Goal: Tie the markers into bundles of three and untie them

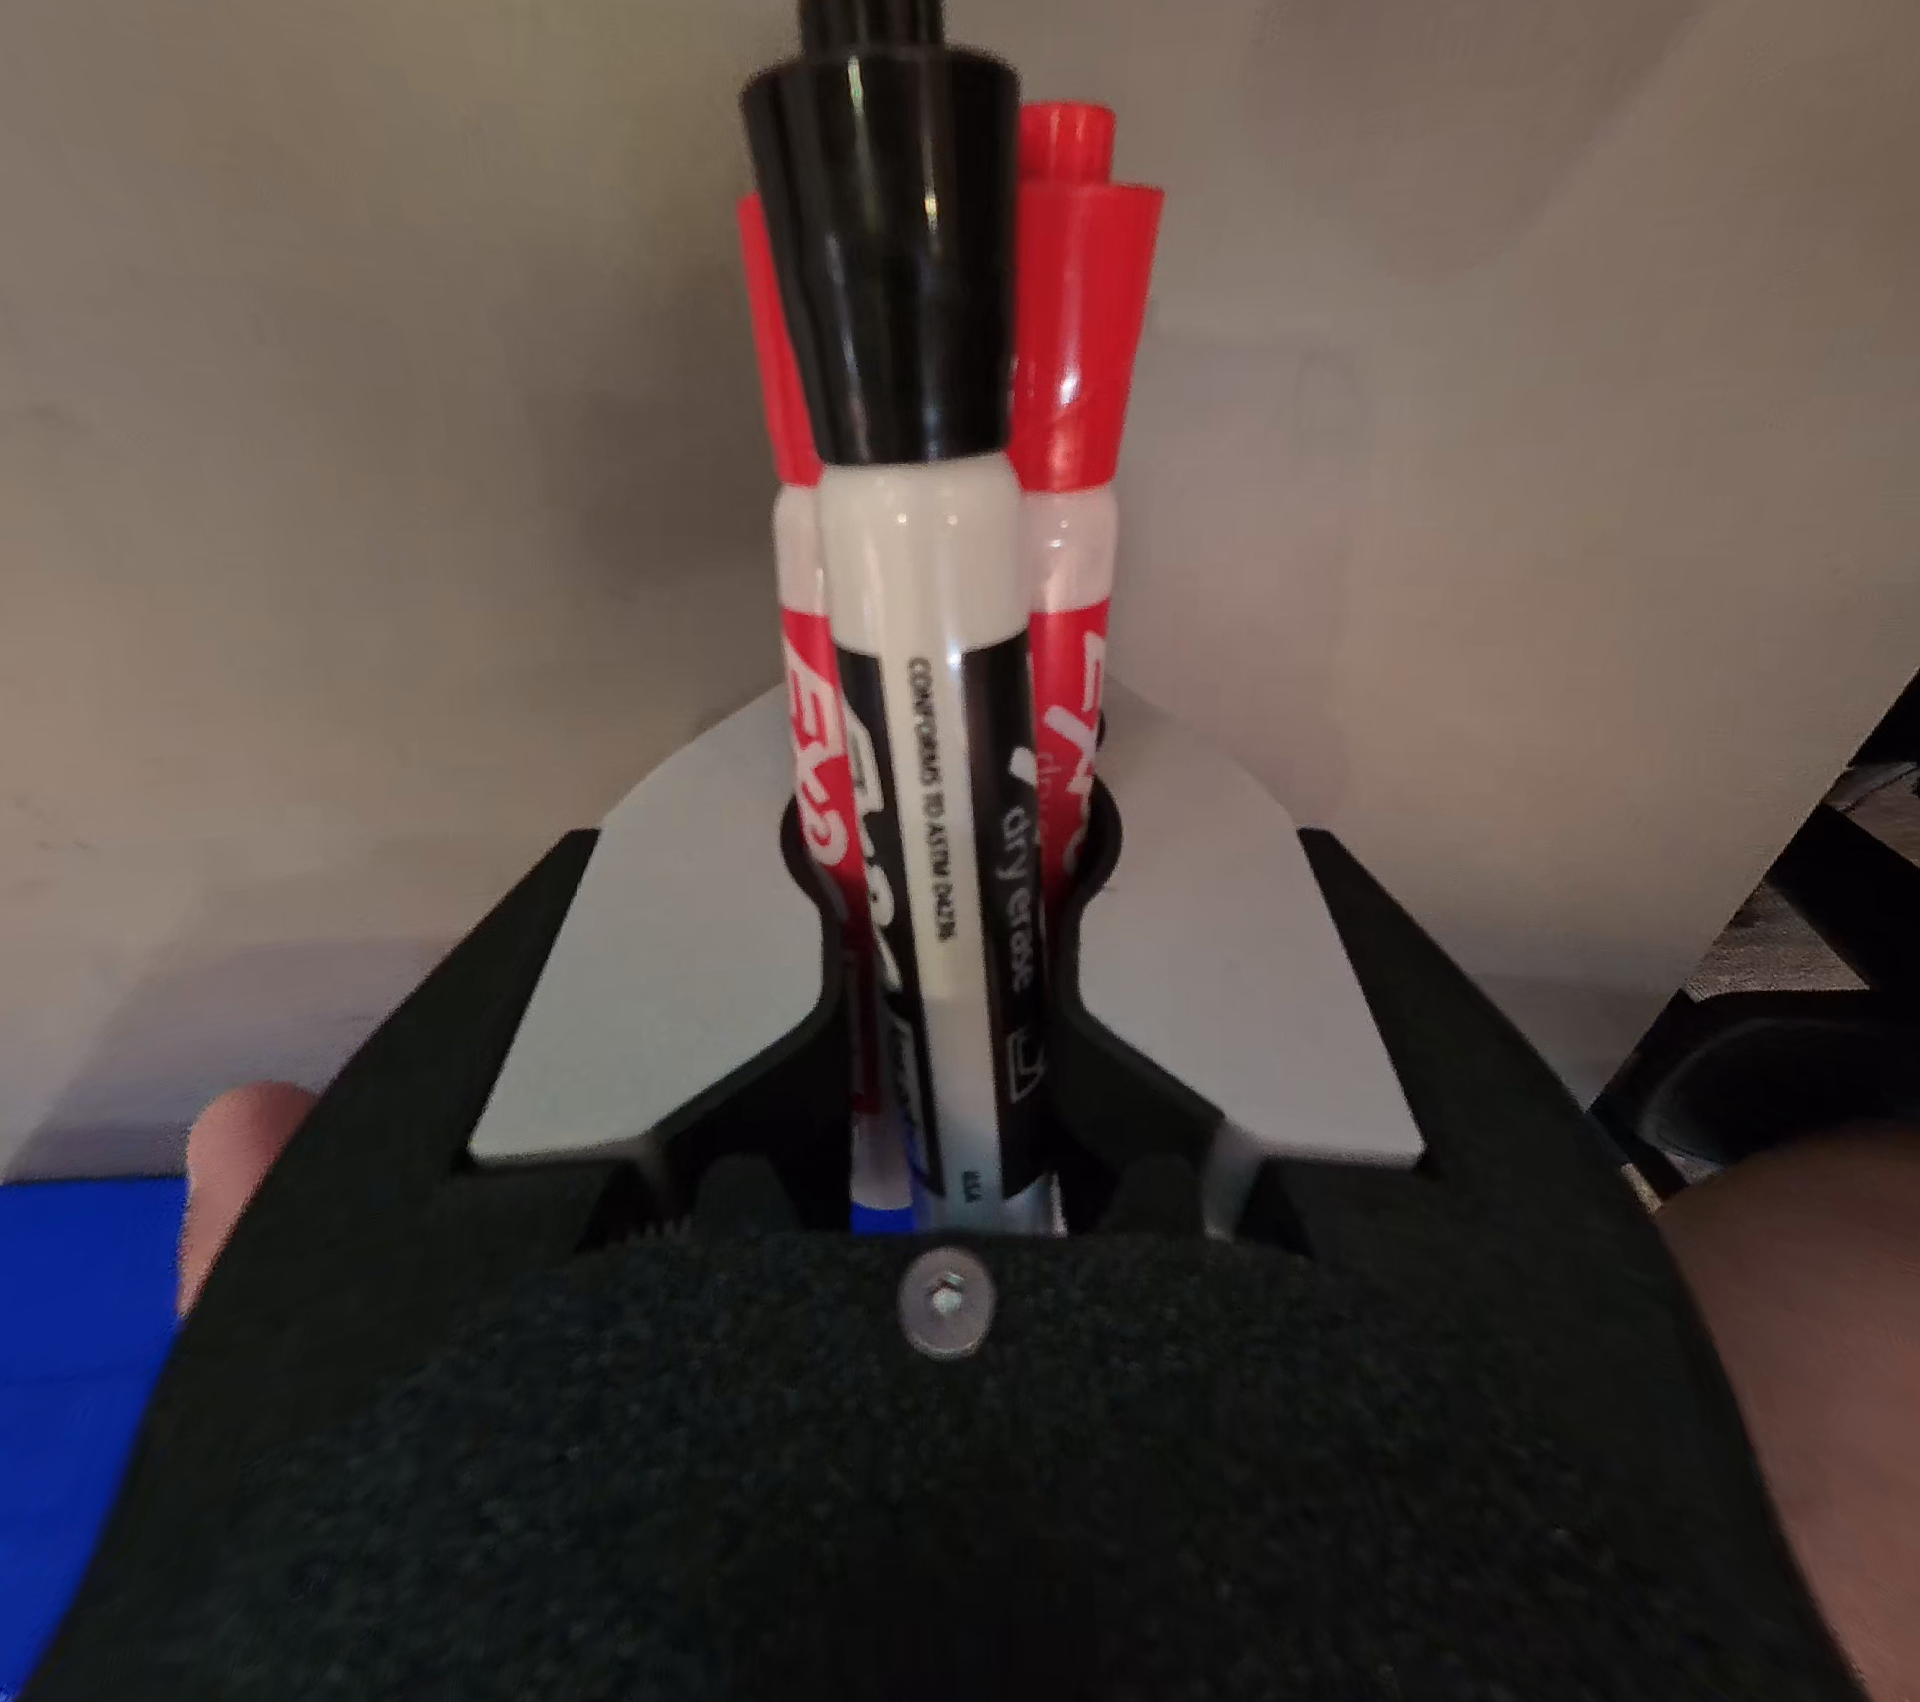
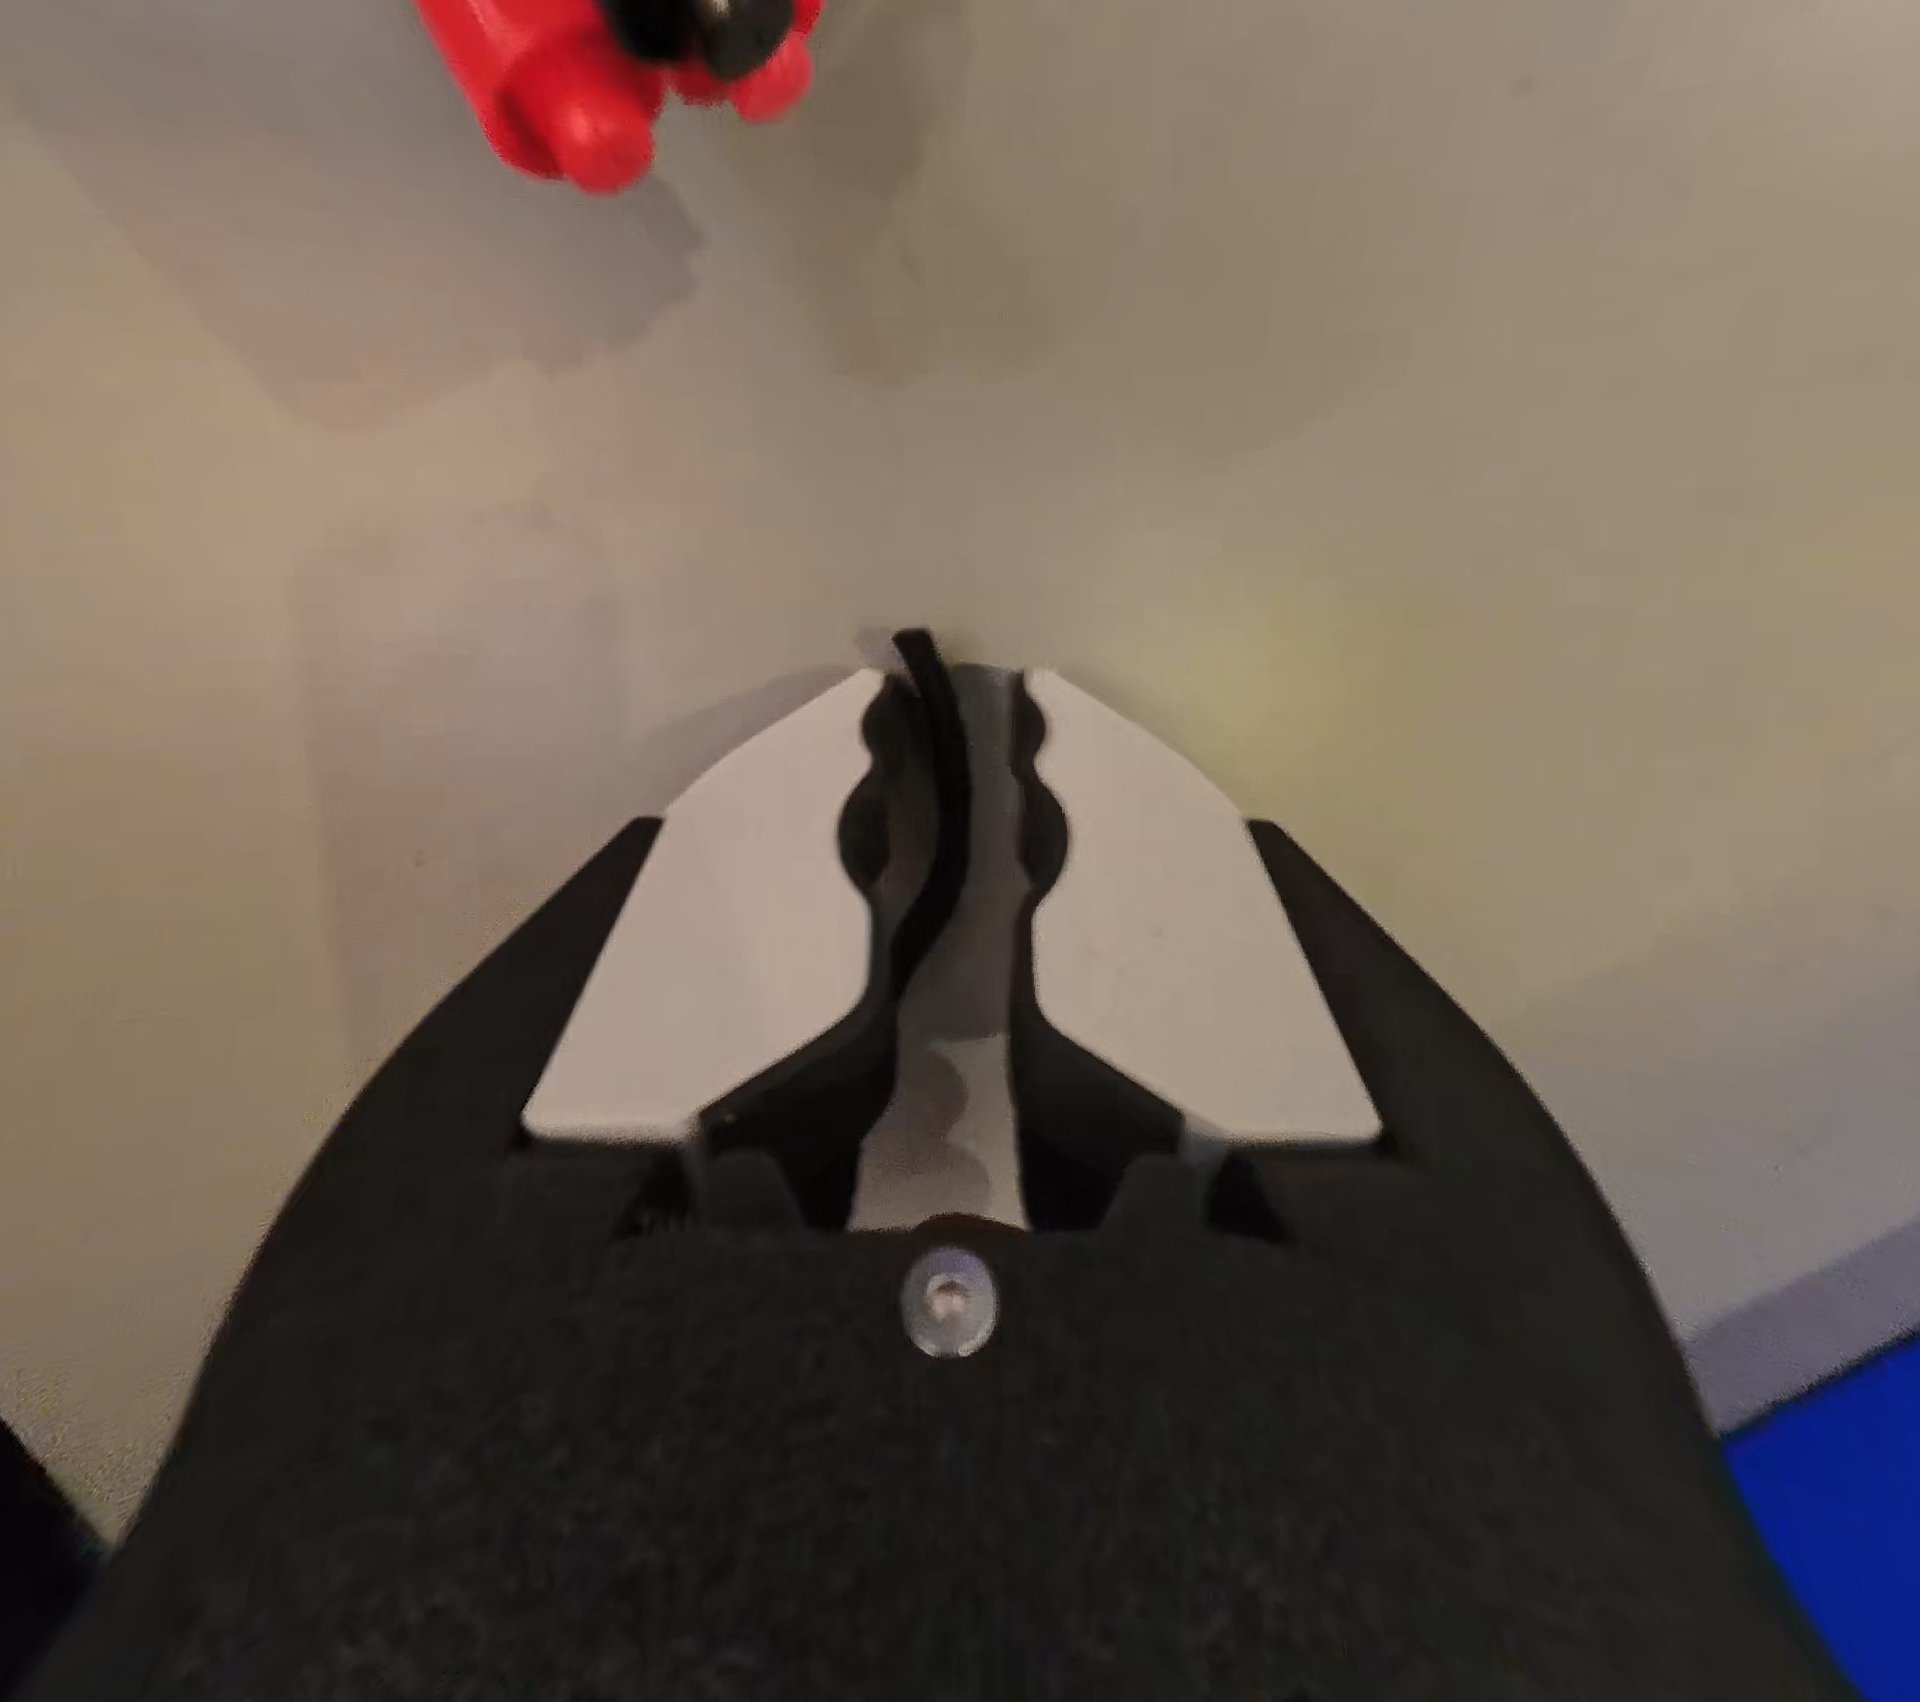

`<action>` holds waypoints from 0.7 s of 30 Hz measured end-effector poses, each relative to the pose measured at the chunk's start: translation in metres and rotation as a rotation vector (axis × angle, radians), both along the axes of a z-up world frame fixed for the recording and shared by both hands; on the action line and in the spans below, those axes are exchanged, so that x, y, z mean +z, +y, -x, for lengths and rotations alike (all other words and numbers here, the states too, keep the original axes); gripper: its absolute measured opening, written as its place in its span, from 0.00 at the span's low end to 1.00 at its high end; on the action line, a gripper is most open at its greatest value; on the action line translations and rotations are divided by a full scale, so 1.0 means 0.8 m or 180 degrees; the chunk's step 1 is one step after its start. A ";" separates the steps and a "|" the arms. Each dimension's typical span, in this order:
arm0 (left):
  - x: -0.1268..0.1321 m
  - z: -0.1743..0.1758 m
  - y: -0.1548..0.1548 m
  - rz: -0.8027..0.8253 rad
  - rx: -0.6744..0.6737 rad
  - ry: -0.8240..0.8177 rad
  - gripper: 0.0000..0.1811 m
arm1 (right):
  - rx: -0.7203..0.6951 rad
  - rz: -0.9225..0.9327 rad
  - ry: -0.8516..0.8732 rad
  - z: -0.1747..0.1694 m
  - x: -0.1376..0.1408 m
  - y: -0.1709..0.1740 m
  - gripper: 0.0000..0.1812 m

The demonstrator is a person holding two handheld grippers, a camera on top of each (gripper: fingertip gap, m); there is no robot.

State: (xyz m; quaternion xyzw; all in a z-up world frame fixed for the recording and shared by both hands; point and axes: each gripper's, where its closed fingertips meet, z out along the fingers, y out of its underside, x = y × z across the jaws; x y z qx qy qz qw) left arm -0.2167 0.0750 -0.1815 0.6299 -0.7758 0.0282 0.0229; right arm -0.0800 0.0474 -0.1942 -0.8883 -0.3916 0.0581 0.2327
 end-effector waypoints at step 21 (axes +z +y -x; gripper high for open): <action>0.025 -0.013 -0.060 0.0853 -0.0430 -0.0520 0.23 | 0.1921 -0.3085 0.1453 0.085 0.164 0.002 0.01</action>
